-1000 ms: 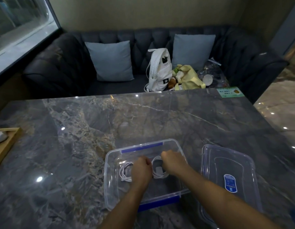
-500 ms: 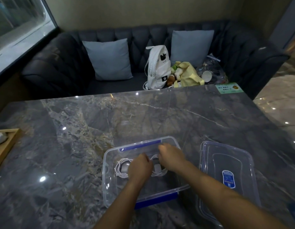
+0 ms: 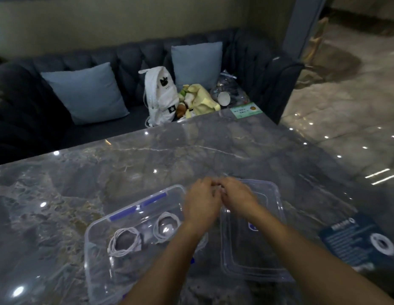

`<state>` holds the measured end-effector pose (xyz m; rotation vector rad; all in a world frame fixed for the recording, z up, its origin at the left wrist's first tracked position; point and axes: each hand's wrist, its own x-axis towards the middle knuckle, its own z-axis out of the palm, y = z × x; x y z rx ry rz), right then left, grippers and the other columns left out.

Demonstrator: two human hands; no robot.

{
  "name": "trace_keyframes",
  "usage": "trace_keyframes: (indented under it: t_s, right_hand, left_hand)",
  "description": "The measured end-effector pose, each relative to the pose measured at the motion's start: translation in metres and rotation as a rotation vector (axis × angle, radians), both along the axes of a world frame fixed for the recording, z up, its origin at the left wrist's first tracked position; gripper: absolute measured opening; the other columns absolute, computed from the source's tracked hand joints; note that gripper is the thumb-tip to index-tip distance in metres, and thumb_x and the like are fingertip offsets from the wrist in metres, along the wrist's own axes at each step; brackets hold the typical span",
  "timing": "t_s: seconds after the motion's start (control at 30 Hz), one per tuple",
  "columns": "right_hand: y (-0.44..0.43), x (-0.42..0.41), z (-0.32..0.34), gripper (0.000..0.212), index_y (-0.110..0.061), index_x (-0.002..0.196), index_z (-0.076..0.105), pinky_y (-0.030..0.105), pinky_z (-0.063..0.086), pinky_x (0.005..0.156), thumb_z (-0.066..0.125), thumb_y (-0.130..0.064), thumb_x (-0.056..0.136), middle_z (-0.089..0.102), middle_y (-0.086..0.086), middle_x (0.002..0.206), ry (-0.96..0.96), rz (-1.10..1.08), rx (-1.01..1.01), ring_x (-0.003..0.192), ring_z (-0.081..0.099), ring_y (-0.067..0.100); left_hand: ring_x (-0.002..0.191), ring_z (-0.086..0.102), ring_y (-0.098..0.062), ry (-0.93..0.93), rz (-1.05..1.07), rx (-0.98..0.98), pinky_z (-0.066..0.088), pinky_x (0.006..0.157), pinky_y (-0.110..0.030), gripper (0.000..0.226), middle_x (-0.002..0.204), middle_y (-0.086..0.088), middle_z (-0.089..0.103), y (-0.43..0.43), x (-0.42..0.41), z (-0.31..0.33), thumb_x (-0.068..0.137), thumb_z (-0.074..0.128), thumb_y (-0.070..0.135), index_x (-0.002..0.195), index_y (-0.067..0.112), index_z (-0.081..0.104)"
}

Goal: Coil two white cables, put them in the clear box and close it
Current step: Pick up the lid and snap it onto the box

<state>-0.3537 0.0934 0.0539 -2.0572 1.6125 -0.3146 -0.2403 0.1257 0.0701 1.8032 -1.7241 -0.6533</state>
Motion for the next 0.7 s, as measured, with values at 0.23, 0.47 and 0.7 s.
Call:
trace_keyframes:
  t_s: [0.23,0.47,0.7]
  right_hand:
    - [0.023,-0.089,-0.027,0.033,-0.014,0.119,0.055,0.042,0.045,0.093,0.051,-0.020,0.088,0.056,0.014,0.127,0.111,-0.227,0.030,0.112,0.055,0.032]
    - [0.048,-0.123,-0.060,0.069,-0.013,0.140,0.024,0.047,0.027,0.108,0.054,-0.042,0.085,0.030,0.013,0.148,0.096,-0.399,0.266,0.135,0.028,0.031]
    - [0.045,-0.112,-0.060,0.069,-0.023,0.127,0.045,0.046,0.039,0.102,0.072,-0.043,0.066,0.051,0.011,0.132,-0.348,-0.550,0.382,0.123,0.045,0.031]
  left_hand:
    - [0.121,0.045,-0.031,-0.219,-0.088,0.199,0.032,0.101,-0.036,0.056,0.134,-0.015,0.049,0.001,-0.063,-0.048,0.088,0.053,0.034,0.134,0.007,0.039]
    - [0.143,0.010,-0.037,-0.130,0.049,0.491,0.011,0.117,-0.039,0.087,0.153,-0.028,0.013,0.019,-0.074,-0.080,0.086,0.058,0.036,0.143,-0.006,0.009]
    - [0.126,0.040,-0.041,0.173,0.169,0.432,0.033,0.106,-0.048,0.069,0.136,-0.027,0.043,0.020,-0.082,-0.078,0.077,0.066,0.016,0.135,-0.001,0.032]
